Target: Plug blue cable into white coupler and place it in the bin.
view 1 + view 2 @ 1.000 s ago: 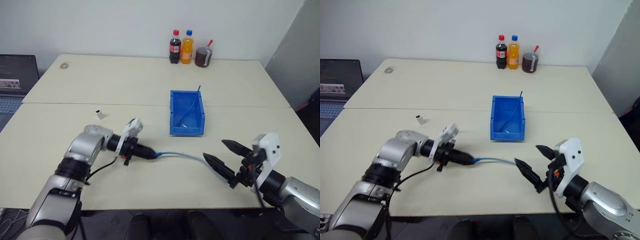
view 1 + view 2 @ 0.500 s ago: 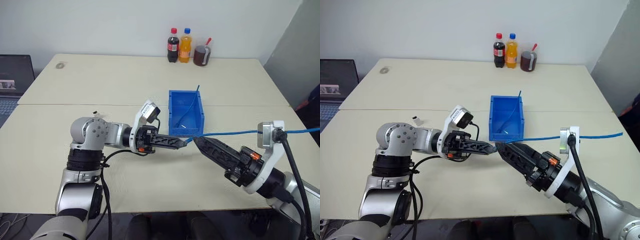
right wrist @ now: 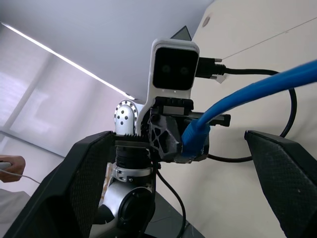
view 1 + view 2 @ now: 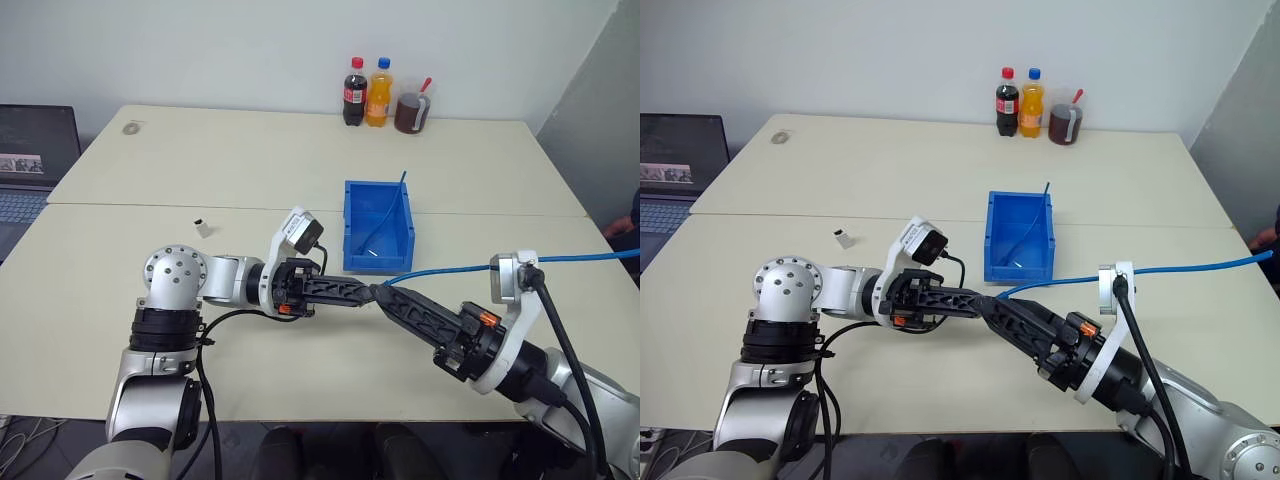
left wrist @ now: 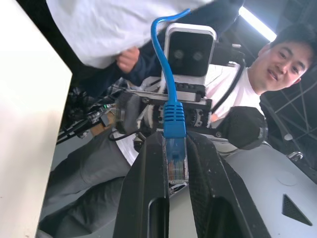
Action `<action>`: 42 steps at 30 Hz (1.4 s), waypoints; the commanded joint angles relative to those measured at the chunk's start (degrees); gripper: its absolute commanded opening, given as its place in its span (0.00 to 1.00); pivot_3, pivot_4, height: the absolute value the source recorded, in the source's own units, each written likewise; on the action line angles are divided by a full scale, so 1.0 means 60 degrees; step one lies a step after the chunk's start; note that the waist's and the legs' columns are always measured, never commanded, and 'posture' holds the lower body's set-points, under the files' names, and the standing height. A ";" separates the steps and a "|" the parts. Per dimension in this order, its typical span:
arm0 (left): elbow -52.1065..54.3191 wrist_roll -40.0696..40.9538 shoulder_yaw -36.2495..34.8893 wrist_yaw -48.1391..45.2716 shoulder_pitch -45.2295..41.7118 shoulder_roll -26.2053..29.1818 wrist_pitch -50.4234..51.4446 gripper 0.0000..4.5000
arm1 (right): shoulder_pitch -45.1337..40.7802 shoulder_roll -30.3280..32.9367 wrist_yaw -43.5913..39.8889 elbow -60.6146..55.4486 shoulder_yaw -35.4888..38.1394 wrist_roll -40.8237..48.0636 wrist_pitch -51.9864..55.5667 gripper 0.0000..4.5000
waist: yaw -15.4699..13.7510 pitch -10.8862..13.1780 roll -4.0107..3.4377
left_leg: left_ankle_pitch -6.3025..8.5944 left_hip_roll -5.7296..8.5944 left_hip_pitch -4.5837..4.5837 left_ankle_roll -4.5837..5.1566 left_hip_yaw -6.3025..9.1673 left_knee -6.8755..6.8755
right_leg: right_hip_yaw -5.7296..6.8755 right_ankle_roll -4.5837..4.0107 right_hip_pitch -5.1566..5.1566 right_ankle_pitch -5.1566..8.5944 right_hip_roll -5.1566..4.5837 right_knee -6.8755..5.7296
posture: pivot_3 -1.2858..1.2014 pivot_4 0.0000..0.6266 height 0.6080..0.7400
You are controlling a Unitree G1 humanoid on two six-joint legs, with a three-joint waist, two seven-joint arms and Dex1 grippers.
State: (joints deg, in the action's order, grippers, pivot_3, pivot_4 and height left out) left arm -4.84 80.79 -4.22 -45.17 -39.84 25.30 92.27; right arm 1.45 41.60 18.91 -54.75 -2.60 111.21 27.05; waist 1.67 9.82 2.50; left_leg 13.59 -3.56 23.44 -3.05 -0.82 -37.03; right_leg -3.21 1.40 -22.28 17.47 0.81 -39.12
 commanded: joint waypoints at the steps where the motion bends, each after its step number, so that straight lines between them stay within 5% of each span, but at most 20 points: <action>1: 0.0080 0.0822 -0.0054 0.0455 0.0056 0.0124 0.0039 0.05 | -0.0170 -0.0206 0.0071 -0.0008 -0.0095 -0.0074 -0.0281 0.79 | 0.0004 0.0000 -0.0001 | 0.0000 0.0001 0.0000 0.0000 0.0000 0.0000 | 0.0001 0.0000 0.0000 0.0000 0.0001 0.0000 | 0.52 0.24 1.00; 16: -0.0015 0.1951 0.0014 0.1692 0.0098 0.0080 -0.0126 0.05 | -0.0221 -0.0301 -0.0002 -0.0044 -0.0326 -0.0212 -0.0095 0.03 | 0.0000 -0.0001 -0.0002 | -0.0002 0.0005 0.0018 -0.0003 0.0037 -0.0003 | 0.0048 -0.0003 0.0002 -0.0001 0.0000 0.0001 | 0.52 0.24 1.00; 21: 0.0461 0.2076 -0.0016 0.1900 0.0313 0.0060 -0.0427 0.05 | -0.0314 -0.0222 -0.0128 0.0055 -0.0327 -0.0120 -0.0050 0.02 | 0.0001 -0.0002 -0.0004 | -0.0005 0.0004 0.0034 -0.0007 0.0065 -0.0006 | 0.0080 -0.0005 0.0001 -0.0001 0.0000 0.0002 | 0.52 0.24 1.00; 29: 0.1314 0.1478 0.0112 0.0604 0.0597 0.0934 -0.0302 0.48 | -0.0392 0.0180 -0.0432 0.0552 0.0007 -0.0045 0.0170 0.02 | 0.0008 -0.0002 -0.0006 | -0.0012 0.0008 0.0046 -0.0016 0.0083 -0.0009 | 0.0099 -0.0045 0.0000 -0.0024 0.0000 0.0002 | 0.52 0.24 1.00; 37: 0.3472 -0.3545 0.1788 -0.3866 0.2515 0.4692 -0.4520 0.88 | -0.0252 0.1235 -0.1856 0.1734 0.1212 -0.0040 0.0992 0.02 | -0.0010 0.0006 -0.0065 | -0.0012 0.0004 0.0033 -0.0017 0.0070 0.0005 | 0.0094 -0.0072 -0.0005 -0.0020 0.0002 0.0010 | 0.52 0.24 1.00; 42: 0.4649 -0.5887 0.0007 -0.1129 0.5112 0.4074 -0.7276 0.99 | -0.0582 0.1603 -0.2486 0.2369 0.1790 -0.0056 0.1406 0.02 | -0.0033 0.0008 -0.0077 | -0.0010 -0.0024 0.0039 -0.0015 0.0073 0.0009 | 0.0091 -0.0091 -0.0003 -0.0010 -0.0030 0.0014 | 0.52 0.24 1.00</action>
State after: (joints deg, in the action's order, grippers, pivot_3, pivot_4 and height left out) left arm 19.15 51.03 2.44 -60.92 -11.87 52.72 55.66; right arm -0.81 50.32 6.33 -40.56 5.75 109.75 34.51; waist 1.47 9.87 2.03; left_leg 13.52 -3.70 23.69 -3.14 -0.39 -36.97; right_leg -2.67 0.86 -22.30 17.41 0.58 -39.04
